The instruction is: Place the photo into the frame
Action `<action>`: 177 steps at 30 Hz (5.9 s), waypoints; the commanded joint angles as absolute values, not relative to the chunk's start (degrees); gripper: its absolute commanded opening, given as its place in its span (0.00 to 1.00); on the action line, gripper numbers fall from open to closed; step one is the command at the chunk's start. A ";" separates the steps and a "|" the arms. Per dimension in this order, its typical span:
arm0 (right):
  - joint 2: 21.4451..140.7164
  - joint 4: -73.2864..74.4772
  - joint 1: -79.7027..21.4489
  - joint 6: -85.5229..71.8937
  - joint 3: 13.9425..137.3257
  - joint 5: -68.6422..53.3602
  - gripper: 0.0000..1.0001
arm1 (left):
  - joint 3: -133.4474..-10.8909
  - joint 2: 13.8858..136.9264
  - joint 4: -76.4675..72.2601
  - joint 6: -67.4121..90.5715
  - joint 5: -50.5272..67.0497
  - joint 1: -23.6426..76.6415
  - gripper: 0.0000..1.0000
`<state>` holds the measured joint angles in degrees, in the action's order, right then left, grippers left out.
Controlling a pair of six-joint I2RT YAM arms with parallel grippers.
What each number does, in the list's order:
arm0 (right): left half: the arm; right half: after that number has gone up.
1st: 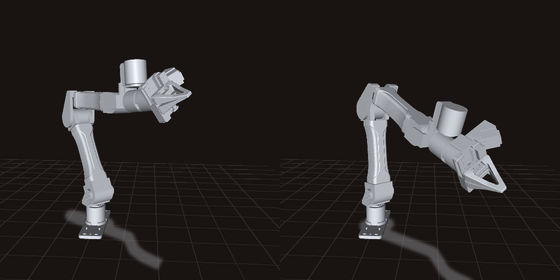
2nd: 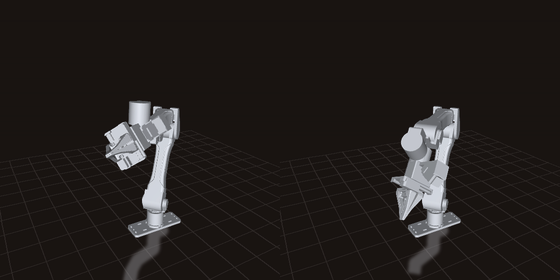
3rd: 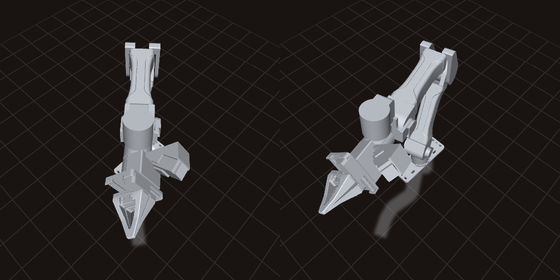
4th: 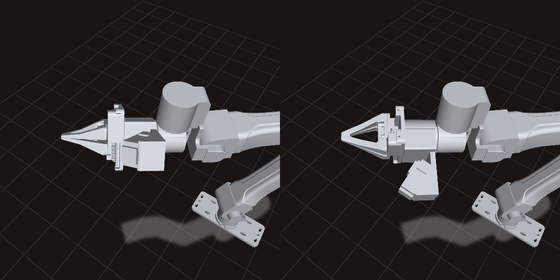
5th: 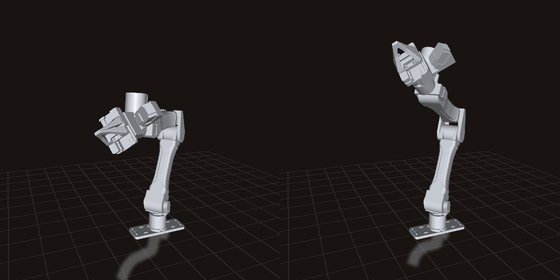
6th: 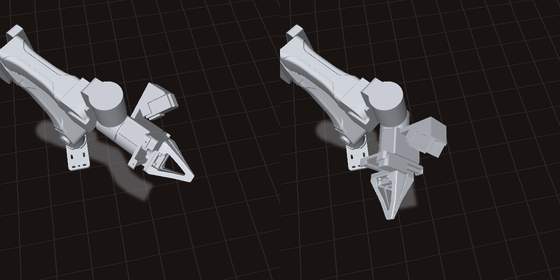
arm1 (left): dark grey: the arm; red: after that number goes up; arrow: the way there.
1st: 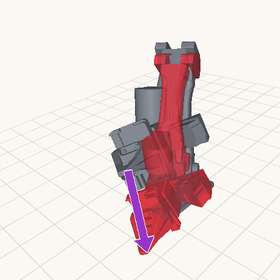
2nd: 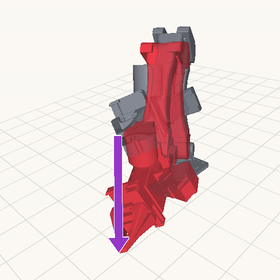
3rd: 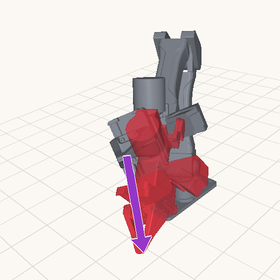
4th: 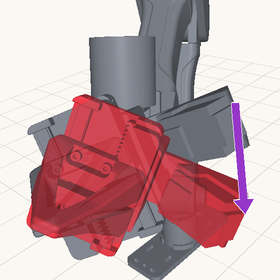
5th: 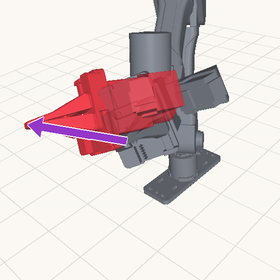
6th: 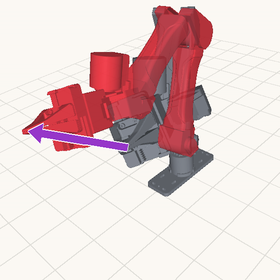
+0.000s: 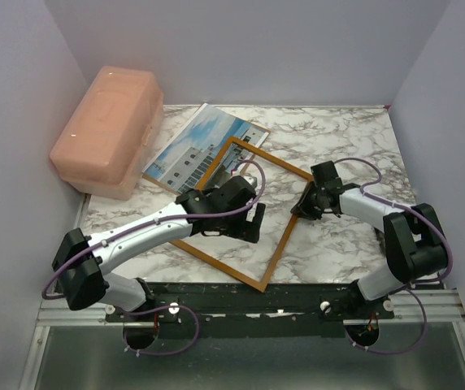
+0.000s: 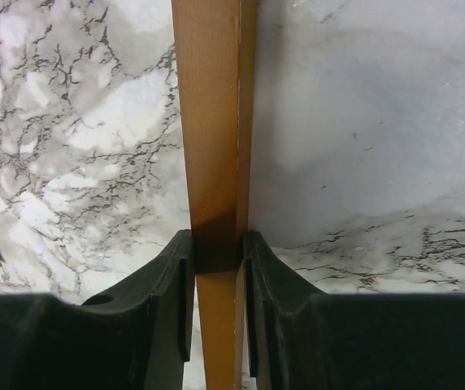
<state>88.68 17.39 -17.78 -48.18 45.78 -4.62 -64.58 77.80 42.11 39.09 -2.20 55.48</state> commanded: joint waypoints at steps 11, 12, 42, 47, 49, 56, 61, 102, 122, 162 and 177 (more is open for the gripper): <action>83.92 14.04 -17.97 -46.99 44.82 -5.30 0.74 | -73.51 90.64 40.00 39.07 -2.28 63.73 0.98; 82.83 14.59 -18.02 -46.60 44.75 -5.03 0.78 | -74.00 91.53 39.90 39.02 -2.04 64.09 0.98; 76.31 25.67 3.21 -35.35 41.30 -13.90 0.94 | -115.24 127.00 66.23 34.32 9.51 60.66 0.85; 77.44 25.40 4.42 -34.70 41.98 -14.76 0.94 | -123.55 133.93 69.96 33.42 14.26 58.55 0.83; 77.84 25.57 5.04 -34.46 42.47 -15.26 0.94 | -128.68 137.80 73.32 32.72 14.64 58.41 0.83; 77.96 26.83 6.32 -33.05 43.59 -14.84 0.94 | -135.28 143.72 76.42 33.63 19.11 56.63 0.77; 78.74 27.24 7.21 -32.26 44.20 -15.32 0.94 | -140.67 148.96 79.59 34.23 22.19 56.06 0.58; 69.63 -6.45 7.35 -51.46 31.89 -63.53 0.85 | -105.54 111.01 58.12 34.63 19.91 59.24 0.00; 65.17 3.46 7.35 -52.59 38.67 -59.80 0.05 | -101.84 102.48 59.65 33.56 10.07 61.99 0.04; 62.67 26.67 7.32 -58.91 56.08 -50.57 0.04 | -124.89 120.14 89.01 40.78 -52.26 79.76 0.50; 61.68 23.70 7.30 -56.97 54.89 -52.50 0.47 | -125.70 119.40 92.35 42.99 -56.01 79.54 0.00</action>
